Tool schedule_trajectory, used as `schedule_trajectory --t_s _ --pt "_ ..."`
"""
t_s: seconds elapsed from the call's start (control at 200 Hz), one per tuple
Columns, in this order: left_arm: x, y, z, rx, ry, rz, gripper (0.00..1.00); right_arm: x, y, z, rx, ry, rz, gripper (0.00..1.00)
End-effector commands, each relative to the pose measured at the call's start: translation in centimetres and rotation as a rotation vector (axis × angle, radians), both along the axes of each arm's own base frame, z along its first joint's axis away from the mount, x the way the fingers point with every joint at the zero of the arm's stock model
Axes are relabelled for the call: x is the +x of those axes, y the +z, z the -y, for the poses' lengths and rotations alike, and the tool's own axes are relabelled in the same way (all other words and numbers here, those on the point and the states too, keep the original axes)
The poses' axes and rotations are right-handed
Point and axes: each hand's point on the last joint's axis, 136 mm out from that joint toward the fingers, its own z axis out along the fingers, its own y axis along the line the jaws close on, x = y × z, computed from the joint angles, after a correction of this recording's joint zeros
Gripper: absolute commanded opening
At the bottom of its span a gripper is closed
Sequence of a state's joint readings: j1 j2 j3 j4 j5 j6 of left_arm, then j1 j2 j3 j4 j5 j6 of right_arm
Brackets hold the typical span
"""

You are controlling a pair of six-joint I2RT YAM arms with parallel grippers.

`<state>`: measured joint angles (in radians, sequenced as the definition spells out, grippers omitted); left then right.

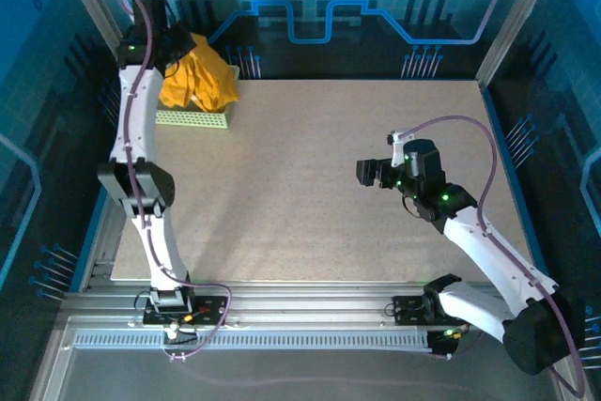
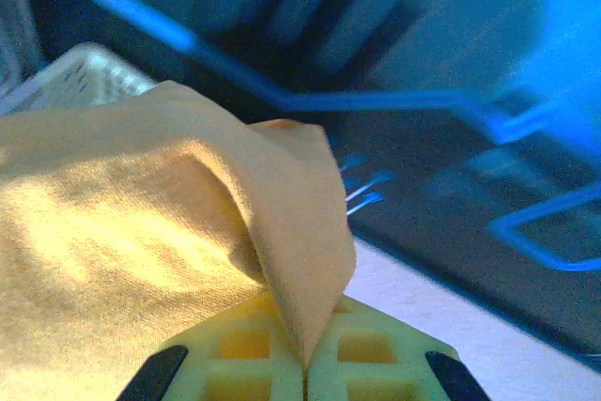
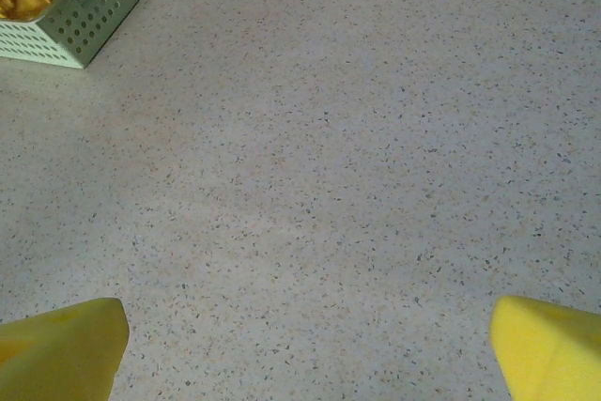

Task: Fold the inside-out t-shirt

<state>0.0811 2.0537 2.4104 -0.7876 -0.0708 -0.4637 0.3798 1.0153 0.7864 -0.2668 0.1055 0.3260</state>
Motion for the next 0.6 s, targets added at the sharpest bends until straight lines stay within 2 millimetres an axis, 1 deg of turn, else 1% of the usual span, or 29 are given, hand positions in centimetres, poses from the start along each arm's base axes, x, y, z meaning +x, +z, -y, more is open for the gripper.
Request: schedule_trajectory --t_s 0.0,0.085,0.155,0.225,0.235,0.265,0.295,0.4,0.42,0.45,0.52,0.56,0.595 --pt "-4.8 14.0 6.5 0.029 -0.182 0.347 0.0 -0.6 0.6 0.1 0.008 -0.011 0.013 1.0" --pt "-7.9 17.7 11.2 0.083 -0.287 0.439 0.0 -0.8 0.8 0.1 0.013 -0.014 0.018 1.0" --pt "-10.4 19.5 15.2 0.113 -0.372 0.489 0.0 -0.8 1.0 0.2 0.018 -0.017 0.022 1.0" --pt "-12.7 20.5 18.5 0.116 -0.45 0.523 0.0 -1.0 1.2 0.2 0.025 -0.018 0.025 1.0" --pt "-12.7 20.2 19.0 0.114 -0.46 0.518 0.0 -1.0 1.2 0.2 0.025 -0.019 0.026 1.0" --pt "-13.5 20.4 20.0 0.099 -0.484 0.531 0.0 -1.0 1.4 0.2 0.027 -0.018 0.029 1.0" --pt "-14.0 20.2 21.1 0.082 -0.51 0.529 0.0 -1.1 1.4 0.2 0.028 -0.02 0.03 1.0" --pt "-15.2 17.9 24.6 0.032 -0.594 0.491 0.0 -1.2 1.6 0.3 0.03 -0.021 0.027 1.0" --pt "-15.3 17.0 25.2 0.03 -0.609 0.471 0.0 -1.3 1.6 0.3 0.029 -0.019 0.026 1.0" --pt "-15.5 16.1 26.1 0.02 -0.632 0.457 0.0 -1.3 1.6 0.3 0.028 -0.02 0.026 1.0" --pt "-15.6 12.5 27.7 -0.007 -0.666 0.384 0.0 -1.5 1.6 0.4 0.027 -0.02 0.023 1.0" --pt "-15.3 10.2 28.1 -0.025 -0.667 0.339 0.0 -1.5 1.6 0.3 0.027 -0.015 0.02 1.0" --pt "-15.0 7.6 28.2 -0.043 -0.657 0.282 0.0 -1.6 1.5 0.2 0.028 -0.011 0.017 1.0"
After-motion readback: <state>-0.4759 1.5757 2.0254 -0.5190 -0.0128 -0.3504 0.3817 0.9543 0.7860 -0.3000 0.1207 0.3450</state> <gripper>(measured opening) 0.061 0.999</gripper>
